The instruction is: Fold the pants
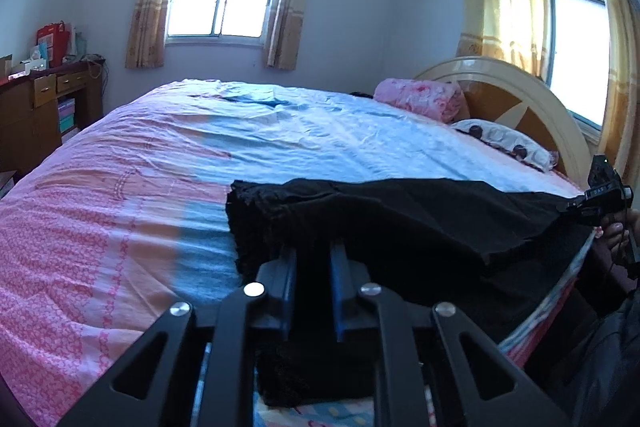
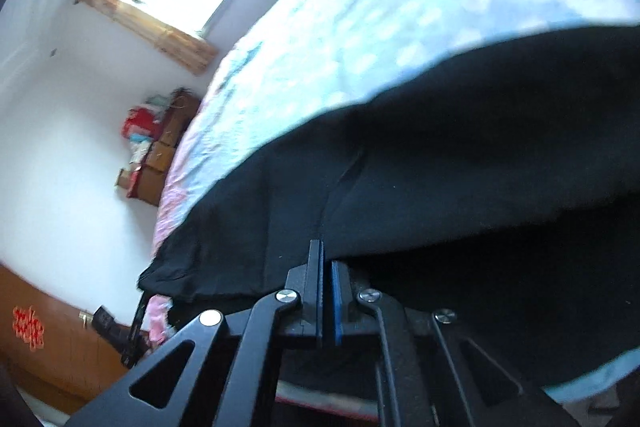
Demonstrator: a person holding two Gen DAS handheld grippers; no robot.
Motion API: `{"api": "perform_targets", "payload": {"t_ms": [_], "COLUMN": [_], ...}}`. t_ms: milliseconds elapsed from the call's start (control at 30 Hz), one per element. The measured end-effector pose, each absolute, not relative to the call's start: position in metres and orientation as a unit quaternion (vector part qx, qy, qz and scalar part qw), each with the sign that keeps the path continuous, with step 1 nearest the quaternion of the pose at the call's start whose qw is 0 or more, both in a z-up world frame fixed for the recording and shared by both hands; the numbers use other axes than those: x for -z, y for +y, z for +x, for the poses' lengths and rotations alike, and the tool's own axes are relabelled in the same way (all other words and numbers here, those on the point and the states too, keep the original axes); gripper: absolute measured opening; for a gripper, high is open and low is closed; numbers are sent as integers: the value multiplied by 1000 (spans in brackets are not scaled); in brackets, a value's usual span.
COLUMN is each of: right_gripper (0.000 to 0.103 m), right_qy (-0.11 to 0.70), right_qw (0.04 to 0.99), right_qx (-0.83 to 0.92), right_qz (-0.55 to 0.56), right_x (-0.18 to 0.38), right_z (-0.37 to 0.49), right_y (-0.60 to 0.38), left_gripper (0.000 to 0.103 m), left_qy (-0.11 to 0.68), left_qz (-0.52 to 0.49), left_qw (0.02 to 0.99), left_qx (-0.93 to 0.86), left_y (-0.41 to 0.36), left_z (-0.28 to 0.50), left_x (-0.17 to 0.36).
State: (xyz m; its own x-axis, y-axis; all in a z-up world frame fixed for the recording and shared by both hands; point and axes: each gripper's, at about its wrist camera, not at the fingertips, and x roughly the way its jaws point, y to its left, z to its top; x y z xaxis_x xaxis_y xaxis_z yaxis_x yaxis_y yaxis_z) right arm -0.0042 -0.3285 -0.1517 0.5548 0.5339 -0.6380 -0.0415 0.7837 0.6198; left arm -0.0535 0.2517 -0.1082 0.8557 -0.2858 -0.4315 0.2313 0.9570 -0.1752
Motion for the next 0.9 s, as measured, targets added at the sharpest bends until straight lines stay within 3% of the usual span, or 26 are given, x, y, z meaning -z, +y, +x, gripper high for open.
{"api": "perform_targets", "payload": {"t_ms": [633, 733, 900], "right_gripper": [3, 3, 3], "right_qy": [489, 481, 508], "right_qw": [808, 816, 801], "right_qx": [-191, -191, -181], "right_qz": [268, 259, 261], "right_x": [171, 169, 199], "right_z": [-46, -51, -37], "right_y": [-334, -329, -322], "left_gripper": [16, 12, 12], "left_qy": [266, 260, 276], "left_qz": [-87, -107, -122], "left_qw": [951, 951, 946], "left_qx": [135, 128, 115], "left_y": [259, 268, 277], "left_z": [-98, -104, -102], "left_x": [137, 139, 152]}}
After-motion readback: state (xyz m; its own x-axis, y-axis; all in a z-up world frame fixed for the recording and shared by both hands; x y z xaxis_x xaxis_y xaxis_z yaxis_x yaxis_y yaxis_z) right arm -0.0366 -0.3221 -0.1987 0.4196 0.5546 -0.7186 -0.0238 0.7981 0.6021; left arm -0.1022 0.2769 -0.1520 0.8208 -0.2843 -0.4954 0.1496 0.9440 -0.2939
